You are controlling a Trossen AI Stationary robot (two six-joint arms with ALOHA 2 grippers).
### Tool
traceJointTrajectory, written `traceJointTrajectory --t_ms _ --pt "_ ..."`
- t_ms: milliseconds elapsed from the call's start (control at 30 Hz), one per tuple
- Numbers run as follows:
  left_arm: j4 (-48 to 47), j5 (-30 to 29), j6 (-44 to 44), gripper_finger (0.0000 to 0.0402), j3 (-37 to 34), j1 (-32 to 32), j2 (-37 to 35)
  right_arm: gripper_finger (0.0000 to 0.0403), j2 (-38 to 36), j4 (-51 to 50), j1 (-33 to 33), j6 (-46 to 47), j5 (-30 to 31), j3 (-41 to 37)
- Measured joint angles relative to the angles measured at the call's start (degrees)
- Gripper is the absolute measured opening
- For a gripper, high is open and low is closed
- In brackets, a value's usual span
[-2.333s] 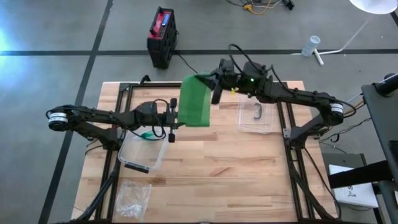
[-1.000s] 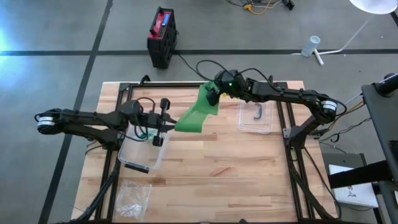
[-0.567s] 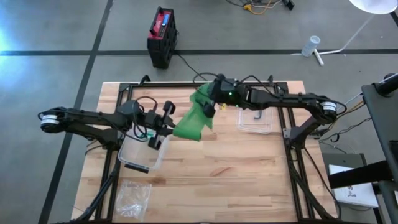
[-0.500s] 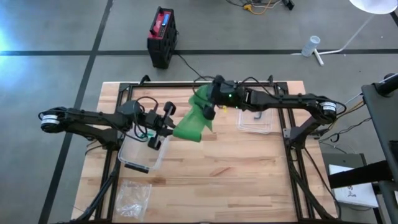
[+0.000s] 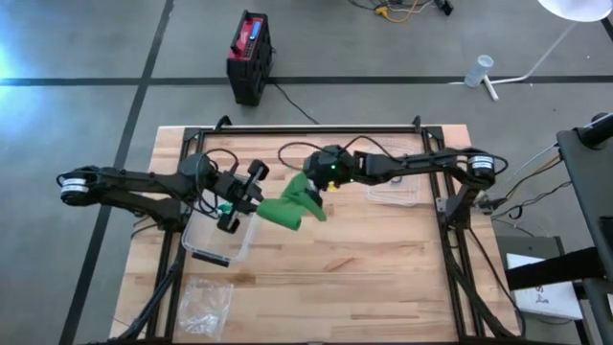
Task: Roll bandage
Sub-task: Roll the dark green bandage
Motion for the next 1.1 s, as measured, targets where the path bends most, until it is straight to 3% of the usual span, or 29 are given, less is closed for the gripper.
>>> traceJointTrajectory --t_ms 133,233,433,533,700,1000,1100 --pt "-0.64 0.01 1.85 0.0007 0.29 0.46 -0.07 0.0299 3.88 4.96 0.23 18.53 -5.83 -0.05" --pt "-1.98 0.95 2.82 0.0007 0.58 0.75 -0.17 0.0297 6.07 10.23 0.47 25.48 -10.02 -0.09" --pt "-3.63 13.64 3.4 0.0007 0.59 0.91 -2.67 0.0308 6.15 11.15 -2.18 27.72 -11.82 -0.11" --pt "-7.22 14.38 3.76 0.0007 0.59 0.93 -4.94 0.0309 6.0 13.08 -4.08 30.24 -15.07 -0.21" --pt "-14.68 13.15 7.44 0.0007 0.59 0.98 -8.78 0.0305 5.92 17.73 -5.67 33.98 -15.46 -2.75" --pt "-25.18 12.82 8.54 0.0007 0.41 0.98 -14.12 0.0308 5.94 47.53 -11.3 45.64 -15.11 -17.4" --pt "-26.58 12.96 8.99 0.0007 0.07 0.97 -14.96 0.0304 5.98 61.43 -13.2 44.02 -17.05 -21.64"
